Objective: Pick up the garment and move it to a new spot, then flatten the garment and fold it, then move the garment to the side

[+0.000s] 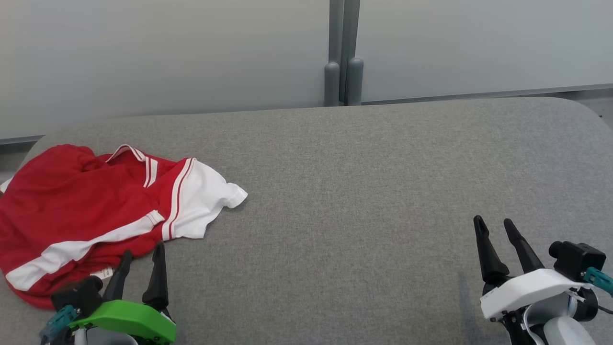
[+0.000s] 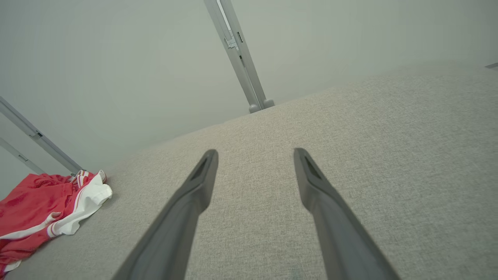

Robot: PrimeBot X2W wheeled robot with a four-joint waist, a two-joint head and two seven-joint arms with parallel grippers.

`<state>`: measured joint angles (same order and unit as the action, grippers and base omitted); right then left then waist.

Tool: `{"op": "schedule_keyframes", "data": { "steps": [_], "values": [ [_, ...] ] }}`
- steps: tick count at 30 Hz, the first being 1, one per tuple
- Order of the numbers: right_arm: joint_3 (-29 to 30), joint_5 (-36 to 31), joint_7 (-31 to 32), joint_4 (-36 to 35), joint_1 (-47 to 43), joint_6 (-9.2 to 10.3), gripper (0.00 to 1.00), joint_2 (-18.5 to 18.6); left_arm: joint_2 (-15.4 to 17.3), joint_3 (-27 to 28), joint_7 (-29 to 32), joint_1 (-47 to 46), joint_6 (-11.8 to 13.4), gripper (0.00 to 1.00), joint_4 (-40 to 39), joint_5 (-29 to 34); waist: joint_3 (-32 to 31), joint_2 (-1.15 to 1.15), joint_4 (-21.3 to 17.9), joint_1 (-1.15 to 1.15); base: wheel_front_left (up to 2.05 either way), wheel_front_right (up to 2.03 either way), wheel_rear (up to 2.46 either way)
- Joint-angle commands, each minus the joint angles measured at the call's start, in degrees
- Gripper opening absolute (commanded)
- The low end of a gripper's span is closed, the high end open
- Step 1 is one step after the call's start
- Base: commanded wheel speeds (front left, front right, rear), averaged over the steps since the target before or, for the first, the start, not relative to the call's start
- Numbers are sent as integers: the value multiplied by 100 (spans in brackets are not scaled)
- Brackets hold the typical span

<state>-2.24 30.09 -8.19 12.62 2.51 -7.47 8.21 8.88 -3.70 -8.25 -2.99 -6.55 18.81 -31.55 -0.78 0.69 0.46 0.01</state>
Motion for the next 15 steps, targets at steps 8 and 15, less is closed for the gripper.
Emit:
{"op": "schedule_keyframes", "data": {
  "steps": [8, 15],
  "values": [
    [61, -534, -172, 71, -83, -2, 100, 68, 145, -29, -168, 56, -14, 100, 80, 617, -21, -43, 10, 0, 0, 0, 0],
    [100, -832, -264, 124, -155, -3, 100, 56, 188, -19, -261, 82, -27, 100, 134, 988, -19, -47, 6, 0, 0, 0, 0]
  ]
}}
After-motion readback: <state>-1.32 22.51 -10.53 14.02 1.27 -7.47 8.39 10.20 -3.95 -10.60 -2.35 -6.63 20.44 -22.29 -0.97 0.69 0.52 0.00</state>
